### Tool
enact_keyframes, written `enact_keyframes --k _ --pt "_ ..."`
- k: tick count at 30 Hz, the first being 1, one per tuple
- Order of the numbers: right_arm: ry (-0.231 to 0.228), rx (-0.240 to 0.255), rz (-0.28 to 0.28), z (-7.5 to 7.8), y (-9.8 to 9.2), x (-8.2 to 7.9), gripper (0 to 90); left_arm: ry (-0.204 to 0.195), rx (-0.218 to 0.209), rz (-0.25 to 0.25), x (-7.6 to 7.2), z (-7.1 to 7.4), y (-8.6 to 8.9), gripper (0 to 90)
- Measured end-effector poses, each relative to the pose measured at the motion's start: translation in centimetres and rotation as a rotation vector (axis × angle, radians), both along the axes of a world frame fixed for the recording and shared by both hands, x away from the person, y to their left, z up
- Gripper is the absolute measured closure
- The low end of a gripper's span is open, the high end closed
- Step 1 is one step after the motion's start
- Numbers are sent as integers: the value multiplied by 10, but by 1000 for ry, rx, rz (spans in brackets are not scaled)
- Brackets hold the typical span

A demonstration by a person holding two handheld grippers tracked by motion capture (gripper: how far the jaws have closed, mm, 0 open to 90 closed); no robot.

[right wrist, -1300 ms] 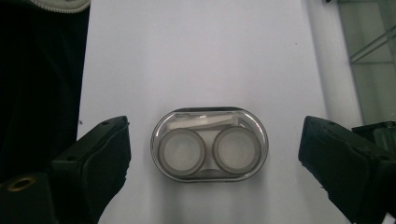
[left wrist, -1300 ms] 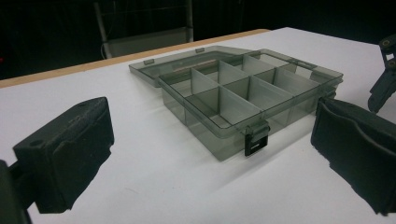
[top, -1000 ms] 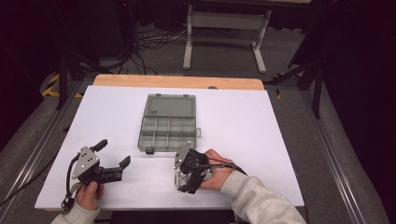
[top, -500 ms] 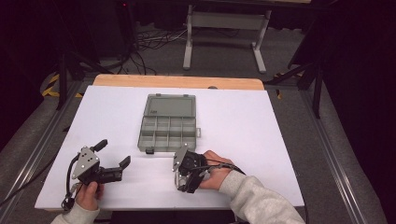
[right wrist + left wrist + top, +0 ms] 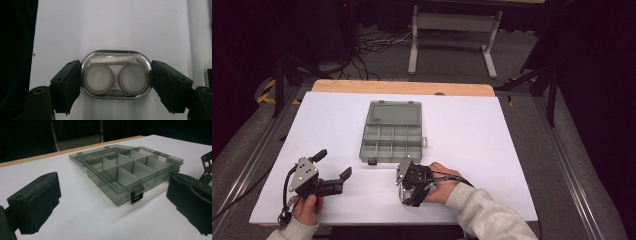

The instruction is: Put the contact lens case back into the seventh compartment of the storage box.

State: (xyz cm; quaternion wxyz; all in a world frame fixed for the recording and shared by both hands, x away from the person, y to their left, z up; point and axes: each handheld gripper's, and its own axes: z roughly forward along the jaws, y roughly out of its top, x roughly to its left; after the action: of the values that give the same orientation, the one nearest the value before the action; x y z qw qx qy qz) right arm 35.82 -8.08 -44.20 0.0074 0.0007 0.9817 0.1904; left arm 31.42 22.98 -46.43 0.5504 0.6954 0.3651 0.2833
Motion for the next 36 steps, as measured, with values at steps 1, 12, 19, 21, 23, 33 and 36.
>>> enact_keyframes --k 1,12,19,21,23,33,36 --pt "-3 0 -1 0 0 0 262 0 0 0 0 0 0 2" --pt "-6 6 4 2 0 -2 263 1 0 0 0 0 0 2" --pt "-21 46 -7 12 -3 -2 263 1 0 1 0 0 0 2" --pt "-24 51 -1 14 -4 -2 263 1 0 1 0 0 0 2" --pt "-34 63 1 16 -5 -1 263 2 0 3 0 0 0 1" --pt "-72 112 -15 36 -9 1 263 2 -4 4 0 0 0 1" --pt "-78 128 -18 40 -10 3 263 2 -5 4 0 0 0 2"
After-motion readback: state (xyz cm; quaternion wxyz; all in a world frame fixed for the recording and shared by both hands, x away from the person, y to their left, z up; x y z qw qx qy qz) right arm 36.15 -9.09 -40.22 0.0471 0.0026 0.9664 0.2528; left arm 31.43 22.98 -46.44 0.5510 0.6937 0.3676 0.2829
